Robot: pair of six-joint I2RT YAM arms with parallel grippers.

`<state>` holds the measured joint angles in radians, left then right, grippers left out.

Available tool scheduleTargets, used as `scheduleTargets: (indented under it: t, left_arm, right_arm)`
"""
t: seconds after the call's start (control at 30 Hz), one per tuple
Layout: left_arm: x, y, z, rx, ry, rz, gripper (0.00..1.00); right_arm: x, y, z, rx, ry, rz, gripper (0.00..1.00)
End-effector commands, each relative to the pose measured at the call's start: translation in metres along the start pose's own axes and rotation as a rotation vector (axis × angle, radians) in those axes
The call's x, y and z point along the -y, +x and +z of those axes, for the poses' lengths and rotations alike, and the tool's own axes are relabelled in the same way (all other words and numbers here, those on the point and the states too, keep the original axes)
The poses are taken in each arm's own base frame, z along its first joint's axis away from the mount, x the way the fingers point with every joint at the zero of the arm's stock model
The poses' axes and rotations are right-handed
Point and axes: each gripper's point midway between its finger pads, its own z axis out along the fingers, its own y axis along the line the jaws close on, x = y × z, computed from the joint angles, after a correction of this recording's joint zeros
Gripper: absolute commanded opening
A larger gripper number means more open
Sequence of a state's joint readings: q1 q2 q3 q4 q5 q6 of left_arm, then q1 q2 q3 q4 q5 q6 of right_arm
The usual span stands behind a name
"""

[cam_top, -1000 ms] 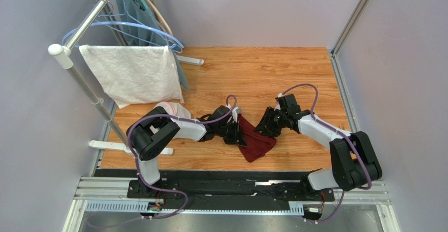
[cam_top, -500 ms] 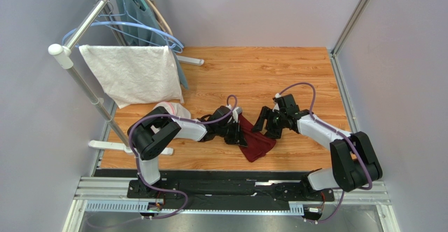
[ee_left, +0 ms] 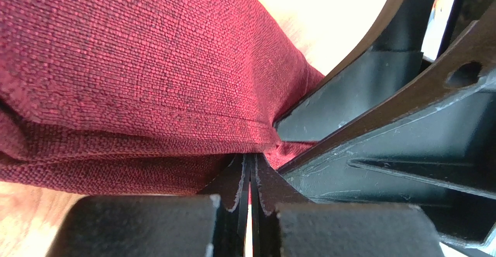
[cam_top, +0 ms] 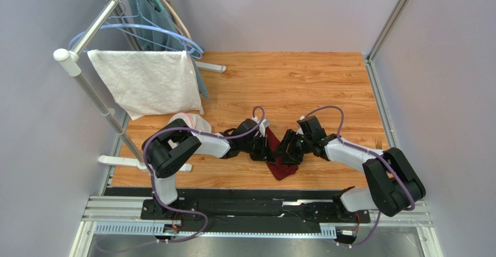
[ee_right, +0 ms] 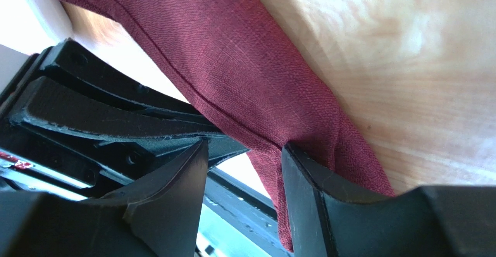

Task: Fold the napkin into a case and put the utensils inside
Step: Fold the 2/3-rectangle-folded napkin at the center of the board.

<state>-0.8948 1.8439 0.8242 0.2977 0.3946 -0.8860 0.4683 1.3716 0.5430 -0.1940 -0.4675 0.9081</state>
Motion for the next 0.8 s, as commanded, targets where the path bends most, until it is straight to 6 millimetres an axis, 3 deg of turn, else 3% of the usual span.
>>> scheduleTargets:
  t: [0.0, 0.2, 0.43, 0.6, 0.77]
  left_arm:
    - [0.002, -0.002, 0.002, 0.031, -0.012, 0.028, 0.0]
    - [0.005, 0.0, -0.009, 0.028, -0.013, 0.05, 0.0]
    - [0.022, 0.009, -0.024, -0.031, 0.029, 0.031, 0.0]
    - [0.016, 0.013, -0.022, -0.035, 0.016, 0.018, 0.0]
    - [0.016, 0.014, -0.018, -0.041, 0.034, 0.003, 0.0]
  right_arm:
    - [-0.017, -0.008, -0.003, 0.083, -0.065, 0.081, 0.53]
    - [-0.013, -0.011, -0.007, 0.107, -0.041, 0.062, 0.54]
    - [-0.006, -0.022, -0.02, 0.144, 0.051, -0.21, 0.6]
    - [0.001, -0.02, -0.032, 0.138, 0.108, -0.41, 0.65]
    - [0.009, -0.012, -0.038, 0.135, 0.184, -0.5, 0.66]
